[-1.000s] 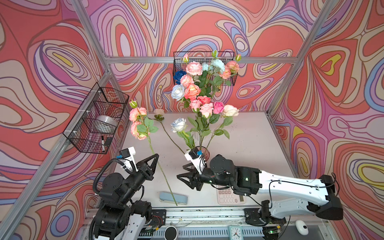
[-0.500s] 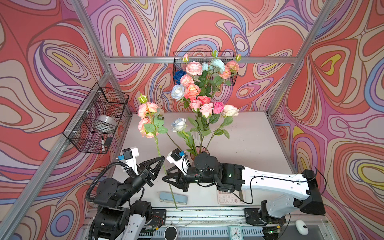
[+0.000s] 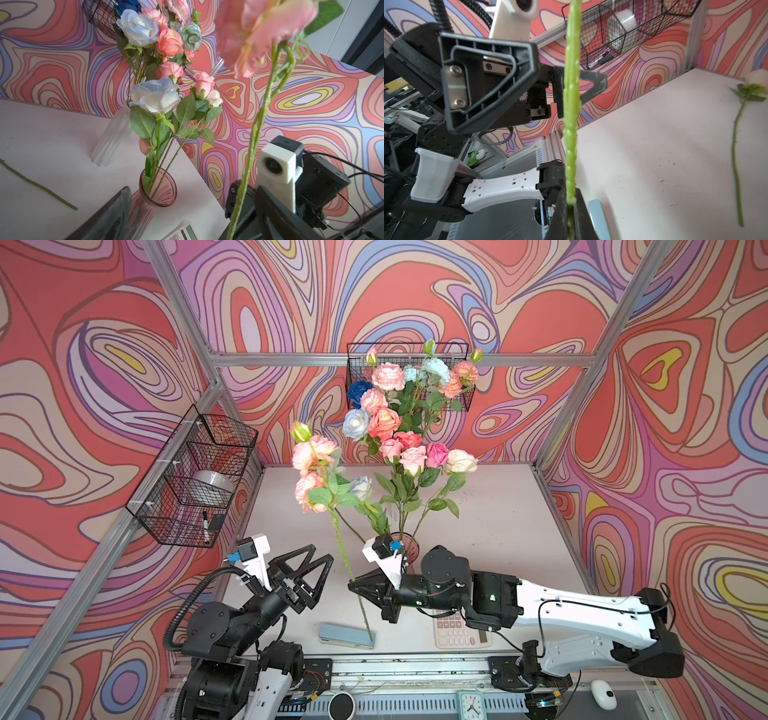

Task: Arrange the flowers into the vase
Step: 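Open the left gripper and draw it back while the right carries the rose, then lower the pink rose stem into the pink glass vase with the right gripper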

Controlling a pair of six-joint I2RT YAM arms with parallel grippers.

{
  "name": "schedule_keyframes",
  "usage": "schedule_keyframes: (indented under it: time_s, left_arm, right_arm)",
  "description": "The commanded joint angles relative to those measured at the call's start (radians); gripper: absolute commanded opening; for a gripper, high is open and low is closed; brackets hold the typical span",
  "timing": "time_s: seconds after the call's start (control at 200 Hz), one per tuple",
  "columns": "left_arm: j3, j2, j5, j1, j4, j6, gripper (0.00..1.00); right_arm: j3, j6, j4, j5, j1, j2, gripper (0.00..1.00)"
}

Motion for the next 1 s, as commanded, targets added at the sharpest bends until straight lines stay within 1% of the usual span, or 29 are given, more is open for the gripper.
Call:
schedule_keyframes:
  time_s: [0.0, 0.125, 0.215, 0.305, 0.416, 0.481, 0.616, 0.696, 0.841, 0.996]
  left_arm:
    - [0.009, -0.033, -0.109, -0.005, -0.036, 0.020, 1.00]
    - [-0.052, -0.044, -0.203, -0.005, -0.063, 0.012, 1.00]
    - [-0.098, -0.045, -0.201, -0.005, -0.041, -0.006, 1.00]
    - [-0.115, -0.040, -0.202, -0.005, -0.035, -0.008, 1.00]
    - [-0.110, -0.030, -0.208, -0.005, -0.046, 0.009, 1.00]
    - [-0.111, -0.025, -0.206, -0.005, -0.046, 0.014, 1.00]
    - [-0.115, -0.011, -0.206, -0.005, -0.048, 0.018, 1.00]
    - [-0.118, -0.007, -0.200, -0.005, -0.044, 0.021, 1.00]
    - [-0.121, -0.003, -0.204, -0.005, -0.045, 0.029, 1.00]
    - [-0.132, 0.010, -0.201, -0.005, -0.040, 0.022, 1.00]
  right_arm:
    - [-0.043, -0.041, 0.010, 0.169, 0.001, -0.091, 0.00]
    - [-0.070, -0.117, 0.024, 0.342, 0.001, -0.175, 0.00]
    - [-0.067, -0.222, 0.062, 0.469, 0.001, -0.201, 0.00]
    - [-0.057, -0.339, 0.119, 0.580, 0.001, -0.187, 0.00]
    - [-0.079, -0.472, 0.244, 0.669, -0.001, -0.148, 0.00]
    - [-0.106, -0.521, 0.318, 0.683, -0.012, -0.122, 0.00]
    - [-0.185, -0.544, 0.468, 0.681, -0.055, -0.087, 0.00]
    - [-0.236, -0.535, 0.523, 0.674, -0.079, -0.074, 0.00]
    - [-0.299, -0.467, 0.519, 0.665, -0.103, -0.054, 0.00]
    - [-0.332, -0.310, 0.404, 0.680, -0.102, -0.049, 0.00]
